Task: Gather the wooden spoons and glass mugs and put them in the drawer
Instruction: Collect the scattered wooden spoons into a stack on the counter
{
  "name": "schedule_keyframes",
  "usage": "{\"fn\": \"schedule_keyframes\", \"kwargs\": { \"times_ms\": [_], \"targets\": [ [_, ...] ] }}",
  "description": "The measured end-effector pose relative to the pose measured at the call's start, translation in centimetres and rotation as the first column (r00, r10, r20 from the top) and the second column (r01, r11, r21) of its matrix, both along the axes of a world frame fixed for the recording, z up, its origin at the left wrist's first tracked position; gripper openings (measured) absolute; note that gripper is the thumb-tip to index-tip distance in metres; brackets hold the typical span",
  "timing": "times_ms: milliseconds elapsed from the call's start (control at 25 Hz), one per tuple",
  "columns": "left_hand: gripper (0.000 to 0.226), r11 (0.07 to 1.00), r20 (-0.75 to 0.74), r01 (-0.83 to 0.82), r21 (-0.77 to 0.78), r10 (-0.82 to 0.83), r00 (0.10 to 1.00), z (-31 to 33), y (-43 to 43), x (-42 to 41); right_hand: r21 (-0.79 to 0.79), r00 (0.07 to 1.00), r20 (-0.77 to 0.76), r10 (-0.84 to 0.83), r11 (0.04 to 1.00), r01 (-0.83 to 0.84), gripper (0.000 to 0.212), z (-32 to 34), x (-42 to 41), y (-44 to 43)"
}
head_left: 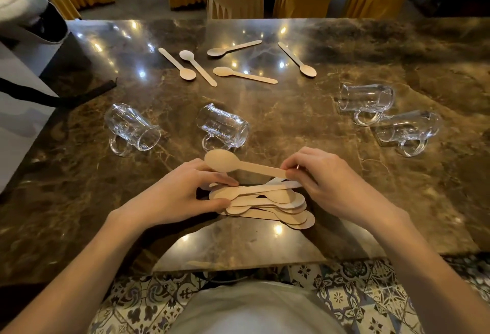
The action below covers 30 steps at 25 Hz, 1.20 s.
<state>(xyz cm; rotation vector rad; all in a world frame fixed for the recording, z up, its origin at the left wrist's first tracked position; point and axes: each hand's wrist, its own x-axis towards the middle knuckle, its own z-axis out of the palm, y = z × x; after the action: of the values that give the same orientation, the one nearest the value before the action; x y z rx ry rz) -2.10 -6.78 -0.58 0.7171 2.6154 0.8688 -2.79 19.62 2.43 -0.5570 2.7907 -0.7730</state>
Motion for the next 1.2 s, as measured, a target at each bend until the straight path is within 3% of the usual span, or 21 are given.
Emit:
{"fn": "schedule_keyframes", "kwargs": {
  "times_ms": [320,600,840,960,1200],
  "targets": [
    [0.059,1.000,0.015,-0.025,-0.002,0.025,1.000,2.9,-2.6,-0.7,0.074,0.997,-0.002,0.080,0.994,-0.079,0.022,-0.3,0.3,0.2],
    [0.044,0.976,-0.125,-0.194,0.095,0.205,0.971,6.5,-5.0,-3.5,0.193,0.993,-0.017,0.115,0.975,-0.109,0.024,-0.5,0.5,-0.8],
    [0.039,0.977,-0.158,-0.200,0.069,0.208,0.965,6.5,-5.9,-6.6,0.198,0.998,-0.016,0.066,0.978,-0.061,0.018,0.3,0.5,-1.5],
    [0.032,0.979,-0.293,-0.205,0.014,0.199,0.935,6.4,-6.4,-9.8,0.180,0.997,-0.083,0.002,0.984,0.013,0.017,1.6,-1.8,-1.8],
    [0.035,0.916,-0.528,-0.388,-0.101,0.282,0.801,6.0,-6.8,-17.2,0.004,0.934,-0.289,-0.208,0.976,0.218,0.018,3.4,-10.7,-3.1]
  ]
}}
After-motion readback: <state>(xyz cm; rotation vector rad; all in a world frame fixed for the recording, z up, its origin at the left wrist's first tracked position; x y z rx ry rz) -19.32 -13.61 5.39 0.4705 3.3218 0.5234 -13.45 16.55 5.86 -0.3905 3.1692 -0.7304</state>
